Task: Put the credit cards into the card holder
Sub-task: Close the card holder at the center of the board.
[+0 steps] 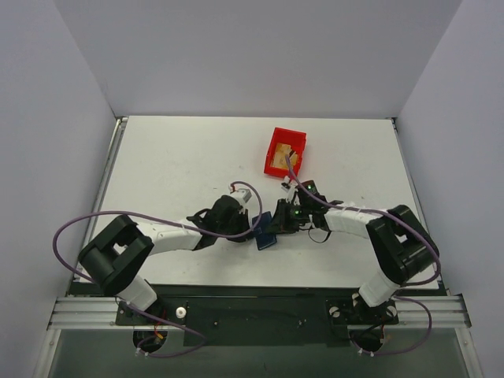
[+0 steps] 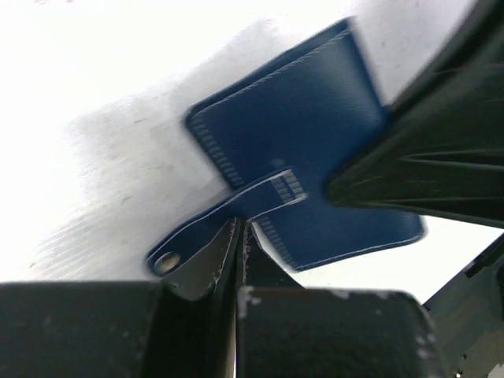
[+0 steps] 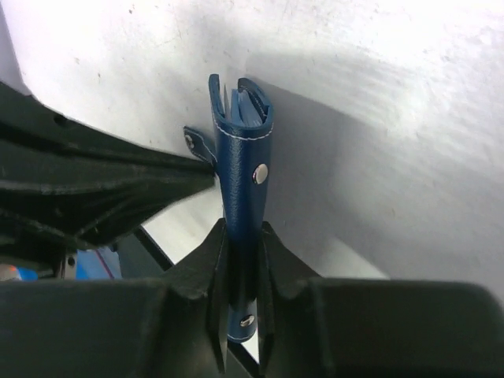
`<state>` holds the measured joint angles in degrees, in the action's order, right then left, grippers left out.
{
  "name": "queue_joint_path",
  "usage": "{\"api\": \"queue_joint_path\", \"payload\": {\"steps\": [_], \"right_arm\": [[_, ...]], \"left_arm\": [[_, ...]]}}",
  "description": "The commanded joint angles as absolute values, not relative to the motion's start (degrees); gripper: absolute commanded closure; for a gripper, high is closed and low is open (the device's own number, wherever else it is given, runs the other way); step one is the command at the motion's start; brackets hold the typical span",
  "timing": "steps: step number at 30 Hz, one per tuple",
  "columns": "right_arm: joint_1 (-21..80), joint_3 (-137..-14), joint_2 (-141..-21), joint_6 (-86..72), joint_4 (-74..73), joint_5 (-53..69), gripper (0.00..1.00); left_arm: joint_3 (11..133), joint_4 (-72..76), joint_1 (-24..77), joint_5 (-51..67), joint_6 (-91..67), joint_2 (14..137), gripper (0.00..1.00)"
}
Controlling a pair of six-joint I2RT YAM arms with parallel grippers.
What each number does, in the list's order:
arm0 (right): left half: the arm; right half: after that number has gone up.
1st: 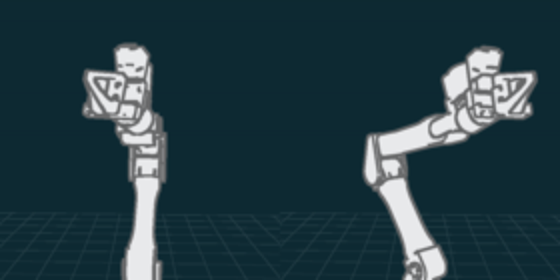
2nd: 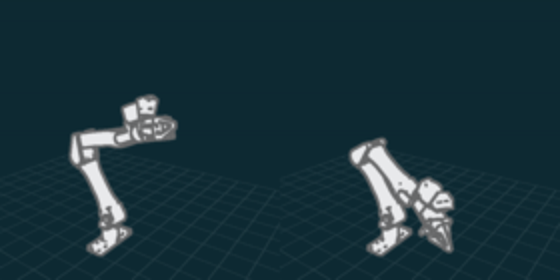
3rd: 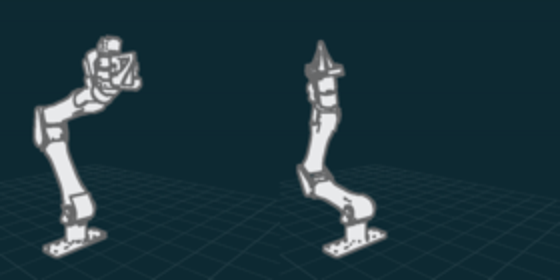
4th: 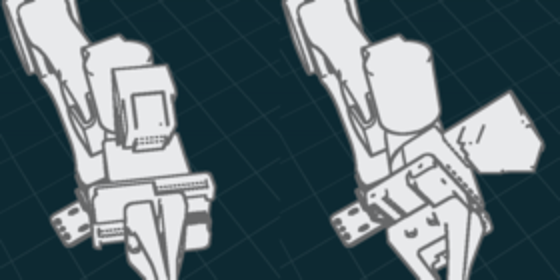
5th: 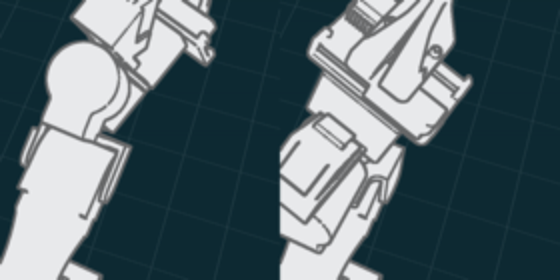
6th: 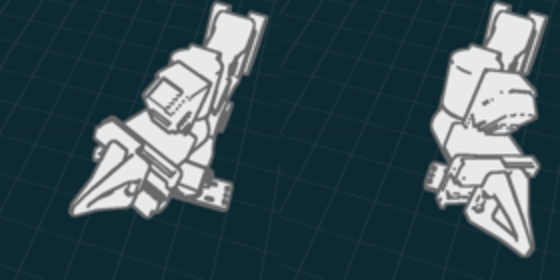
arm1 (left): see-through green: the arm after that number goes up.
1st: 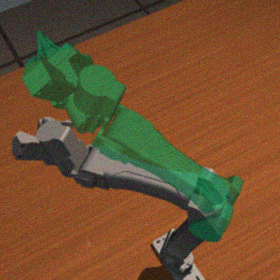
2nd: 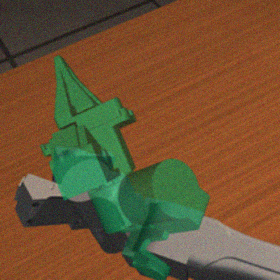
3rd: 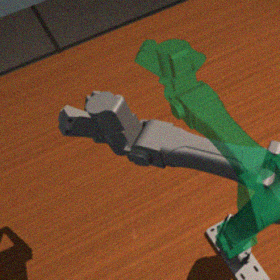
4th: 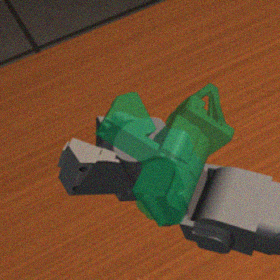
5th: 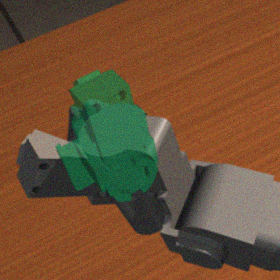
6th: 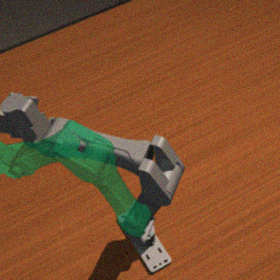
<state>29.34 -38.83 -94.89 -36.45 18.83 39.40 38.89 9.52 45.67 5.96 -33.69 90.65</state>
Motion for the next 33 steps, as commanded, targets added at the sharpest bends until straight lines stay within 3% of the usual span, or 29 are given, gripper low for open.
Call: {"api": "queue_joint_path", "payload": {"steps": [1, 7, 14, 18, 26, 29, 30, 33], "right_arm": [[29.71, -42.43, -85.02, -29.38, 4.33, 28.43, 1.0], [30.32, -56.74, -78.67, -20.32, -23.61, 6.8, 1.0], [36.02, -68.8, -85.23, -18.46, -42.18, -18.95, 1.0], [40.07, -69.52, -91.56, -19.77, -44.12, -22.85, 1.0], [46.23, -67.59, -96.15, -19.25, -37.71, -15.66, 0.99], [48.07, -67.5, -96.24, -17.93, -34.64, -8.82, 0.87], [48.16, -67.59, -96.33, -17.41, -34.11, -7.05, 0.74], [48.43, -66.98, -95.72, -16.96, -30.6, 2.15, 0.56]], "left_arm": [[38.76, 4.14, 44.91, 0.63, -34.19, 84.91, 1.0], [41.22, 0.09, 42.54, -1.49, -32.61, 78.58, 1.0], [41.31, -3.07, 41.57, -2.55, -31.46, 77.7, 1.0], [40.52, -3.43, 41.57, -3.69, -31.9, 76.64, 1.0], [39.11, -5.36, 40.96, -5.1, -32.08, 74.36, 1.0], [38.67, -6.24, 40.69, -5.45, -32.17, 73.66, 1.0], [38.41, -6.5, 40.61, -5.45, -32.25, 73.22, 1.0], [37.88, -7.03, 40.08, -5.62, -32.43, 72.69, 1.0]]}}
